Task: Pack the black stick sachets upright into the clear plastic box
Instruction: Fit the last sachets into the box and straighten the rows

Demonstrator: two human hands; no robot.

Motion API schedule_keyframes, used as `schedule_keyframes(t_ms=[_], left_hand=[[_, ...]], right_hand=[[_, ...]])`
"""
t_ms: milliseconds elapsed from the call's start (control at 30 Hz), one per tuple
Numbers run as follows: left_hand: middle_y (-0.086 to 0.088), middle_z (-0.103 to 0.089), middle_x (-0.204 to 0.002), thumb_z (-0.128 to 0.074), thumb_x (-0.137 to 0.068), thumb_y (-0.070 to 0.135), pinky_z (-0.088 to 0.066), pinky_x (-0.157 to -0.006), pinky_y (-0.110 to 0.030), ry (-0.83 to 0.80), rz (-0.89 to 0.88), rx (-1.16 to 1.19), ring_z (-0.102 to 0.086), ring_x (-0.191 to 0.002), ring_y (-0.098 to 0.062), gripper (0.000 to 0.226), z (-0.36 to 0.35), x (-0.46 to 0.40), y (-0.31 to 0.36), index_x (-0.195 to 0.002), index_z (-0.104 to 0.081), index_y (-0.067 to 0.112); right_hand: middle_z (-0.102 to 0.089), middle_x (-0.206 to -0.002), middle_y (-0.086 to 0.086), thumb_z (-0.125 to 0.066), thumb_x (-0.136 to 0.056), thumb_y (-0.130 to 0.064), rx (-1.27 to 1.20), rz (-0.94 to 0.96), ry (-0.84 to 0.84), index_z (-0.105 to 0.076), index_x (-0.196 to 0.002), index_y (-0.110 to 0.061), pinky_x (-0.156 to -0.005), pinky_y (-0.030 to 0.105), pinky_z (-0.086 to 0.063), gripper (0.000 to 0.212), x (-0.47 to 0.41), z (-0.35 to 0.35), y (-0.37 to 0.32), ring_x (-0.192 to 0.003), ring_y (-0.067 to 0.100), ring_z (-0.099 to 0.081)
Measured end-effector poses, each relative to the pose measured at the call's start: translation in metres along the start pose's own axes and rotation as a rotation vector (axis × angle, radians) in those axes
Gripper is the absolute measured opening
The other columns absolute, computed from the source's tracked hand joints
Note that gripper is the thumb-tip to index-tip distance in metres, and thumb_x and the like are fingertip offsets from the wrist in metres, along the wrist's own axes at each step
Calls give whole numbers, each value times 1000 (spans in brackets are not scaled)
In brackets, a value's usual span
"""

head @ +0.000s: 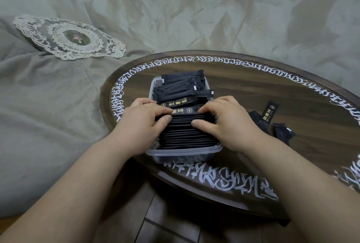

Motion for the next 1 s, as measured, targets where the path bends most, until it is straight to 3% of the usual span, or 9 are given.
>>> schedule_keyframes(t_ms=[133, 333, 467, 533, 667, 867, 1000], left_hand=[[21, -52, -100, -54, -93, 39, -31, -105, -30, 18, -3, 6, -35, -126, -7, 32, 2, 0, -3, -124, -62, 34], [17, -55, -129, -53, -91, 45, -27, -111, -42, -94, -29, -31, -27, -132, -10, 43, -5, 3, -3, -133, -54, 34], [15, -52, -135, -53, -92, 44, -26, -112, -43, -122, -38, -29, -24, -134, -11, 45, -6, 3, -2, -136, -50, 35], [17, -52, -131, -52, -94, 41, -25, -112, -41, -116, -51, -26, -24, -135, -11, 44, -6, 2, -1, -137, -49, 34], [18, -51, -107, -56, -94, 30, -26, -103, -23, 69, -45, 4, -34, -129, -14, 36, 16, -1, -7, -130, -58, 30], [14, -62, -105, -72, -82, 30, -36, -97, -28, 68, 28, -92, -39, -119, -13, 34, 21, -5, -21, -115, -67, 37], [14, -62, -114, -69, -82, 34, -35, -102, -34, -41, 49, -185, -35, -121, -15, 40, 8, -14, -16, -121, -62, 40]], right_hand=[[-61, -110, -10, -59, -81, -56, -9, -12, -13, -62, -116, -27, -94, 28, -33, 46, 1, 1, 1, -123, 13, -34], [-60, -111, -11, -62, -80, -56, 15, -4, 18, -61, -120, -27, -90, 24, -30, 49, 1, 5, -2, -124, 12, -33], [-58, -122, -11, -58, -84, -53, 29, 29, -11, -56, -129, -30, -96, 25, -29, 51, 2, 5, -1, -127, 12, -31], [-57, -124, -11, -55, -85, -54, 45, 39, -21, -56, -129, -29, -99, 27, -29, 50, 2, 4, 0, -128, 12, -30], [-56, -123, -12, -51, -88, -53, 22, 59, -19, -54, -131, -29, -99, 25, -28, 50, 3, 4, 0, -131, 11, -28], [-58, -123, -11, -51, -91, -47, 1, 67, -8, -53, -131, -31, -93, 22, -28, 43, 2, 3, 3, -130, 8, -28], [-58, -121, -10, -48, -93, -44, 29, 78, -18, -55, -130, -31, -94, 22, -25, 40, 1, 1, 1, -127, 12, -29]])
Point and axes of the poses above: each hand's wrist, its own x-axis away from the middle knuckle, its own z-axis out of the back of the hand, y = z × x, the point moved 8 cm from there along -x, towards the middle knuckle
